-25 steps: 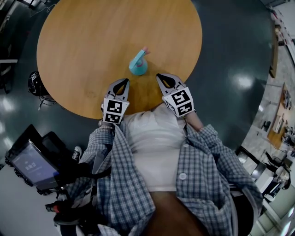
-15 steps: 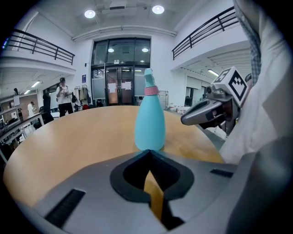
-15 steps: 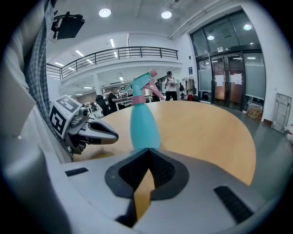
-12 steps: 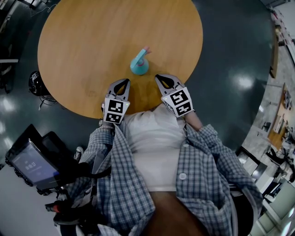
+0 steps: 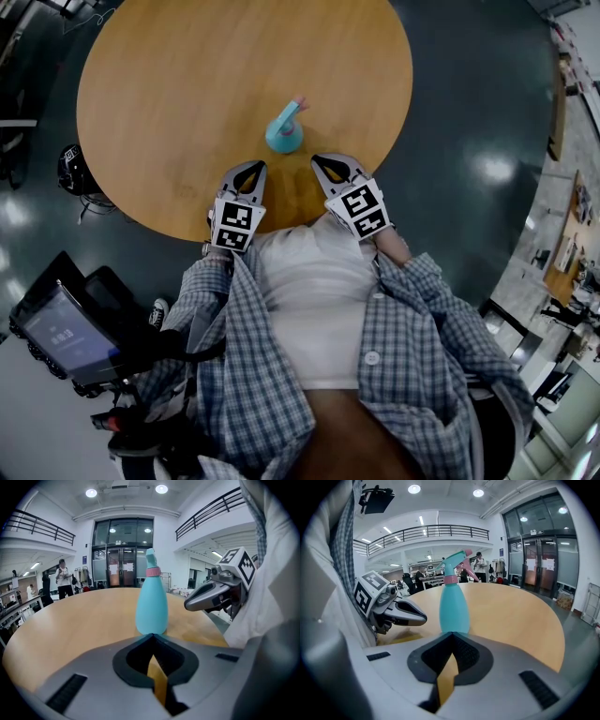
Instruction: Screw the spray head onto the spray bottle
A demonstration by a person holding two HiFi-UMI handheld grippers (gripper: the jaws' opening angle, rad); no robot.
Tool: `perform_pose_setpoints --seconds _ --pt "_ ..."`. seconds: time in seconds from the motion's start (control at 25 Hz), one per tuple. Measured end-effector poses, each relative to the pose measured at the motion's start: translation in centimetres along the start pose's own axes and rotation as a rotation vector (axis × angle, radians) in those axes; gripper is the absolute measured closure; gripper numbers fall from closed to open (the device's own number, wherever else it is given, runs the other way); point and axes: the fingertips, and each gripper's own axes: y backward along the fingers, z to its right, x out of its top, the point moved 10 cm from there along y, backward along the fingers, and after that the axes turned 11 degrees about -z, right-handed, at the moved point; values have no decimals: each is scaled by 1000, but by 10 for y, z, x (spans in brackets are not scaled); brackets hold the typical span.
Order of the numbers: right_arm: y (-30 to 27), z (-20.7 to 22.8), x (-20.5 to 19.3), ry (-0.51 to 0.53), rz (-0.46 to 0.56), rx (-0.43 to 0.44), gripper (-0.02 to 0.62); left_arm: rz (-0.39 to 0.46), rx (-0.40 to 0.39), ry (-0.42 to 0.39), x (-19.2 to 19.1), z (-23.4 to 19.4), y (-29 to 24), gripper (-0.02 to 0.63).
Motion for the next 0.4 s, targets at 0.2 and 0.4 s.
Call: perform_pose_setpoints --seconds 0.2,0.4 --pt "0 0 0 -11 3 3 601 -6 -8 -7 0 1 0 600" --pt "1 1 -1 -26 7 15 600 -8 -15 -11 0 2 -1 600"
